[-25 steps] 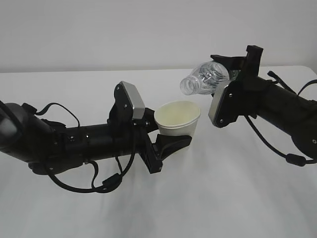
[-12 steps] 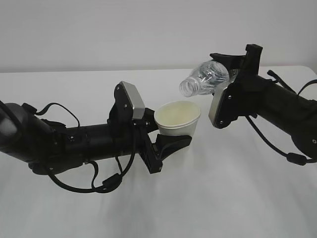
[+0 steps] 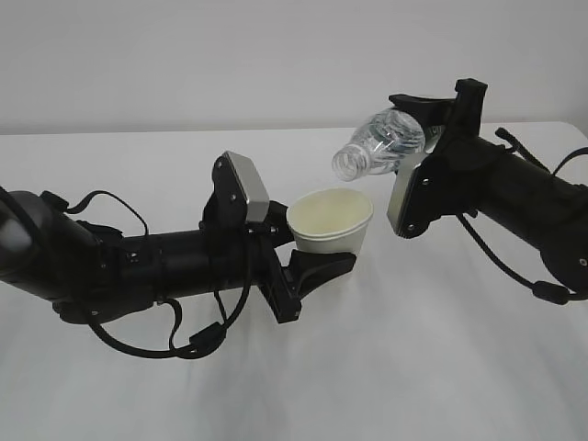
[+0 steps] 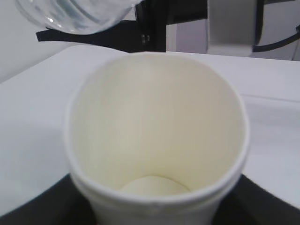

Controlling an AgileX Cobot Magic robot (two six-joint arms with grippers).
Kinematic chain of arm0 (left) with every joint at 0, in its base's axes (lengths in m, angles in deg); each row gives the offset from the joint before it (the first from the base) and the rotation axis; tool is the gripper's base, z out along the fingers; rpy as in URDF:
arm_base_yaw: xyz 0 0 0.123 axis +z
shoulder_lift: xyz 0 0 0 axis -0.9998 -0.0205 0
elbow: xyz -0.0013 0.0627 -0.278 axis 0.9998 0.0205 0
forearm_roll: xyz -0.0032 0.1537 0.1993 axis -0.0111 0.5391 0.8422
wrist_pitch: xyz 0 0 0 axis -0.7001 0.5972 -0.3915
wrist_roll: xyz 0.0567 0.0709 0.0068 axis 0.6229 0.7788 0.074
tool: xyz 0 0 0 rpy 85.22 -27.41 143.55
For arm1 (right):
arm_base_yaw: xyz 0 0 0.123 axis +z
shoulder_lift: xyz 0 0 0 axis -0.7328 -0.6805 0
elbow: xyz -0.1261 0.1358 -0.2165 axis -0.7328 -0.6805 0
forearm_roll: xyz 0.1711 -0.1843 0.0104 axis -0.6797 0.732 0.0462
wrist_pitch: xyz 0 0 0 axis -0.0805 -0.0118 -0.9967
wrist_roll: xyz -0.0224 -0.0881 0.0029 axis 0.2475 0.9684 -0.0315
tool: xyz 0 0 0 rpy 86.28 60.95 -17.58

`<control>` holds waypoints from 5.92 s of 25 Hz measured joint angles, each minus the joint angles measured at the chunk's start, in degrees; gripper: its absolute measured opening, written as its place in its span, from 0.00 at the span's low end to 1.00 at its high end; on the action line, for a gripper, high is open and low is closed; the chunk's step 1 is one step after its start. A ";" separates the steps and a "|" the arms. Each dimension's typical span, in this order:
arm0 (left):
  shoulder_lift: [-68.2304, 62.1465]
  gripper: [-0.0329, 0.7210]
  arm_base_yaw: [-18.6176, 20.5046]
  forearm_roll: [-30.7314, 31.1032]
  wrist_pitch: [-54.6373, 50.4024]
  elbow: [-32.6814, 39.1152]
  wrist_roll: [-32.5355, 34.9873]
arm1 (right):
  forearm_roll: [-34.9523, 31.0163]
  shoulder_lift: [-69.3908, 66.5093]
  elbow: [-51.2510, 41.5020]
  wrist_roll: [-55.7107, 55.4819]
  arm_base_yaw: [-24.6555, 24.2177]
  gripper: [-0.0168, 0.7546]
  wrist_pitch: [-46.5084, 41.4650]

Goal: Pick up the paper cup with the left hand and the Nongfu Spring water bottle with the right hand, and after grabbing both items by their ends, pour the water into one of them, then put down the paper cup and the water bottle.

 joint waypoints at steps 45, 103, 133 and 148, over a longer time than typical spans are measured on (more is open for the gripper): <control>0.00 0.62 -0.21 1.12 0.33 0.00 0.04 | 0.00 0.00 0.00 3.52 0.00 0.65 1.74; 0.00 0.61 -0.21 1.25 0.33 0.00 0.04 | 0.00 0.00 0.00 4.77 0.00 0.65 2.36; 0.00 0.61 -0.21 1.25 0.33 0.00 0.04 | 0.00 0.00 0.00 4.87 0.00 0.65 2.40; 0.00 0.61 -0.21 1.25 0.33 0.00 0.04 | 0.00 0.00 0.00 6.12 0.00 0.65 2.40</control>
